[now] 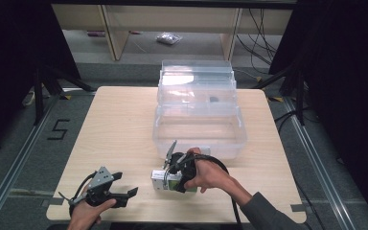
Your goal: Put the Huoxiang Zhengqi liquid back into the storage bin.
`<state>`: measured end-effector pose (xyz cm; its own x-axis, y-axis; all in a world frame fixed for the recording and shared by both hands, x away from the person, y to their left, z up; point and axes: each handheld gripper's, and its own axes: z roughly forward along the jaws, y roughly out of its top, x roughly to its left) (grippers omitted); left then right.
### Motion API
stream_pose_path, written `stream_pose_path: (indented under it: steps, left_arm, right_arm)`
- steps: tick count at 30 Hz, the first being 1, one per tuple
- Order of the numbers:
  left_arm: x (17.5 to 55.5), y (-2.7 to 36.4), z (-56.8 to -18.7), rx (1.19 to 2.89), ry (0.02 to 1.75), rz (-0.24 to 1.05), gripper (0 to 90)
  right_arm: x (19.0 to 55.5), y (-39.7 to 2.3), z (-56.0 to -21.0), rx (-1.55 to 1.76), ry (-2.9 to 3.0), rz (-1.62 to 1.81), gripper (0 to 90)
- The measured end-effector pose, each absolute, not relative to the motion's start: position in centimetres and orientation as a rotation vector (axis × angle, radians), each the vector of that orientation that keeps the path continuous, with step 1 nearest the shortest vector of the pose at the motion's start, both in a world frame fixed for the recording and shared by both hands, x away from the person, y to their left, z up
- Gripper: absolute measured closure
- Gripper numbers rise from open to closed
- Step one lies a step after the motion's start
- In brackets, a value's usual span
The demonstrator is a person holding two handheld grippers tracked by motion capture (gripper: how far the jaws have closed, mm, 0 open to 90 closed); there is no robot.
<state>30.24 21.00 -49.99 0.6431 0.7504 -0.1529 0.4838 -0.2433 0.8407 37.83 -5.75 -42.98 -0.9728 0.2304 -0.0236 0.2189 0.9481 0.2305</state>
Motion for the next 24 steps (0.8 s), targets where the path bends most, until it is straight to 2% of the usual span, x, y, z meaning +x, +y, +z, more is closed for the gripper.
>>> stream_pose_path:
  steps: [24]
  left_arm:
    - [30.2,21.0,-49.9,1.897,0.981,0.35,14.8]
  right_arm:
    - [38.4,-4.0,-44.6,0.23,3.124,0.256,45.8]
